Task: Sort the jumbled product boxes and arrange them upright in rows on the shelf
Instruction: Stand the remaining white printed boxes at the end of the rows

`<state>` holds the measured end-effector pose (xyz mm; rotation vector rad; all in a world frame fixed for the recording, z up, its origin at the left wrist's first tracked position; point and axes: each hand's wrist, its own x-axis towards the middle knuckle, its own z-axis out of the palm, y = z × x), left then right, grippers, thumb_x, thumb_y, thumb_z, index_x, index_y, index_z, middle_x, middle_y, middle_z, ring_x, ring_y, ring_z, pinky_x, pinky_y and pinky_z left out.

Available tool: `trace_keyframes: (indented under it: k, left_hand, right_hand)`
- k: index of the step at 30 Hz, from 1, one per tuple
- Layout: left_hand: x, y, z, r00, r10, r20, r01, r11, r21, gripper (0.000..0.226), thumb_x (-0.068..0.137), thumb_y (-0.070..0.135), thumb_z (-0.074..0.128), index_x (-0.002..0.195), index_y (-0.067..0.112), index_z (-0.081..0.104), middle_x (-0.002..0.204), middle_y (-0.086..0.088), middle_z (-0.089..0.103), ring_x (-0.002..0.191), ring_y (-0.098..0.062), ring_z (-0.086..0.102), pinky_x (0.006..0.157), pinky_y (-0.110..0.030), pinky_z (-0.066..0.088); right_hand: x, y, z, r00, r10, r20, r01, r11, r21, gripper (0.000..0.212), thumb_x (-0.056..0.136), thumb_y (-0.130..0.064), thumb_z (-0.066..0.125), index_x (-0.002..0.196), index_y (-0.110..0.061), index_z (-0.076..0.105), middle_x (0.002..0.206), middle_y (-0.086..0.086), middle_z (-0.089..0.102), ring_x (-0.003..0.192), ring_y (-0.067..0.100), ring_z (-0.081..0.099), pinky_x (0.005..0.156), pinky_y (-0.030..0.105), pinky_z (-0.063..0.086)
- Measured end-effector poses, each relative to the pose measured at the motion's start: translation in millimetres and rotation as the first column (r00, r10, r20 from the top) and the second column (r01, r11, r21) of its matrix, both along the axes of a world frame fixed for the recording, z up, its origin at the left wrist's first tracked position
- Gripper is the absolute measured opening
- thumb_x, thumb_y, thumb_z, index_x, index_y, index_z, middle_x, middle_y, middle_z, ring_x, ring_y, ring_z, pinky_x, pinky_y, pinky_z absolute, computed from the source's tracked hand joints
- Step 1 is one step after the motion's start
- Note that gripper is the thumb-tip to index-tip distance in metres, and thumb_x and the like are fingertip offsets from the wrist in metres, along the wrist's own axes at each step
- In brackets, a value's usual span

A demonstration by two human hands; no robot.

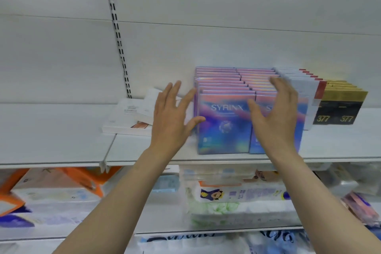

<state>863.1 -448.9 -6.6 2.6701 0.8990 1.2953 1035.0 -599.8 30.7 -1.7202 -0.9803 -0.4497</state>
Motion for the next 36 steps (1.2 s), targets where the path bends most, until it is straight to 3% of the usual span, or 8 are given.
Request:
trace_keyframes:
  k: [4,7,13,20,23,27,31,36]
  left_hand:
    - [-66,50,-15,0.99,0.135,0.028,-0.126,0.968,-0.218,0.066,0.086,0.045,0.066,0.141,0.013,0.048,0.152,-0.015,0.036,0.142,-0.033,0.025,0.116,-0.044,0.021]
    - [-108,84,-29,0.985,0.175,-0.007,-0.165,0.915,-0.367,0.064,0.089,0.049,0.06,0.14,0.011,0.049,0.146,-0.013,0.046,0.138,-0.031,0.032,0.114,-0.039,0.023]
    - [-146,113,-43,0.997,0.079,-0.012,-0.072,0.829,-0.554,0.061,0.09,0.058,0.053,0.142,0.027,0.046,0.139,-0.001,0.055,0.128,-0.022,0.047,0.1,-0.034,0.037]
    - [-162,143,-34,0.989,0.129,0.078,-0.037,0.711,-0.702,0.069,0.083,0.061,0.061,0.14,0.026,0.046,0.116,0.002,0.06,0.099,-0.011,0.055,0.074,-0.021,0.038]
    - [-172,153,-33,0.99,0.138,0.022,-0.077,0.67,-0.739,0.08,0.076,0.055,0.074,0.142,0.021,0.044,0.122,0.001,0.06,0.104,-0.016,0.055,0.075,-0.024,0.041]
    - [-187,158,-36,0.988,0.149,-0.048,-0.121,0.532,-0.838,0.093,0.072,0.066,0.07,0.145,0.016,0.039,0.132,-0.005,0.058,0.114,-0.022,0.057,0.091,-0.034,0.044]
    - [-211,167,-34,0.981,0.154,0.12,0.069,0.304,-0.95,0.044,0.082,0.037,0.074,0.114,0.008,0.065,0.102,-0.007,0.074,0.076,-0.015,0.072,0.072,-0.032,0.058]
    - [-250,185,-28,0.86,0.39,0.328,0.291,0.153,-0.944,0.031,0.086,0.013,0.071,0.114,0.002,0.064,0.085,-0.008,0.073,0.076,-0.023,0.071,0.06,-0.03,0.054]
  right_hand:
    - [-74,51,1,0.946,0.318,0.059,-0.311,0.945,-0.102,0.037,0.09,-0.019,0.07,0.125,-0.012,0.061,0.13,0.004,0.057,0.122,0.016,0.051,0.104,0.021,0.038]
    - [-109,99,-18,0.88,0.447,-0.157,-0.474,0.823,-0.312,0.039,0.092,-0.03,0.067,0.129,-0.017,0.061,0.135,0.0,0.056,0.119,0.013,0.053,0.094,0.001,0.03]
    - [-127,177,-68,0.961,0.218,-0.169,-0.264,0.552,-0.791,0.063,0.1,-0.06,0.024,0.157,-0.033,0.017,0.166,-0.006,0.007,0.153,0.024,0.005,0.122,0.051,0.003]
    - [-167,172,-75,0.863,0.487,-0.135,-0.454,0.629,-0.631,0.06,0.093,-0.069,0.023,0.139,-0.043,0.05,0.155,-0.019,0.034,0.147,0.002,0.015,0.12,0.034,0.0]
    - [-168,180,-68,0.964,0.203,-0.17,-0.259,0.855,-0.449,0.054,0.095,-0.052,0.048,0.137,-0.019,0.055,0.147,0.002,0.051,0.14,0.023,0.037,0.11,0.035,0.026]
    - [-159,187,-56,0.868,-0.026,-0.497,-0.25,0.84,-0.481,0.078,0.082,-0.043,0.075,0.147,-0.019,0.04,0.133,0.003,0.059,0.112,0.02,0.057,0.092,0.036,0.048]
    - [-163,188,-62,0.817,0.125,-0.563,-0.38,0.852,-0.361,0.08,0.076,-0.035,0.084,0.144,-0.024,0.044,0.104,-0.008,0.064,0.093,0.006,0.062,0.077,0.023,0.049]
    - [-169,194,-70,0.846,0.182,-0.502,-0.388,0.855,-0.343,0.062,0.089,-0.04,0.069,0.145,-0.024,0.046,0.141,-0.005,0.053,0.128,0.012,0.049,0.103,0.025,0.037]
